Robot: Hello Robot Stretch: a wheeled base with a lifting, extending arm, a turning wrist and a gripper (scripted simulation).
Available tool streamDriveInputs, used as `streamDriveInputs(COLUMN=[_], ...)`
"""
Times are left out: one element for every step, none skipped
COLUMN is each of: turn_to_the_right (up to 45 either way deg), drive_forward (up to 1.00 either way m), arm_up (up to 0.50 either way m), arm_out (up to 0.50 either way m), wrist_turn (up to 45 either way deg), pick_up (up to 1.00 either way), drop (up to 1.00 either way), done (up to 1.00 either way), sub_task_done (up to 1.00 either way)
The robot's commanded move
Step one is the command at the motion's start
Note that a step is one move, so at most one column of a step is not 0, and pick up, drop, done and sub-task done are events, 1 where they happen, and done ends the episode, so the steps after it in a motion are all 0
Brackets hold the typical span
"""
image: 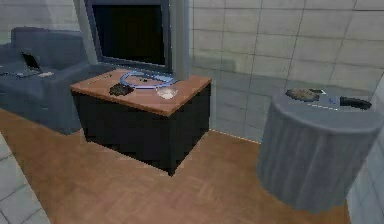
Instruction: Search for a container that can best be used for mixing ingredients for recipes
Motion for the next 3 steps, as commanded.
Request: streamDriveInputs(turn_to_the_right=[18.0, 0.0, -3.0], drive_forward=[0.00, 0.05, 0.00], arm_up=[0.00, 0.00, 0.00], arm_out=[0.00, 0.00, 0.00], wrist_turn=[0.0, 0.0, 0.0], pick_up=[0.00, 0.00, 0.00], drop=[0.00, 0.00, 0.00], done=[0.00, 0.00, 0.00], sub_task_done=[0.00, 0.00, 0.00])
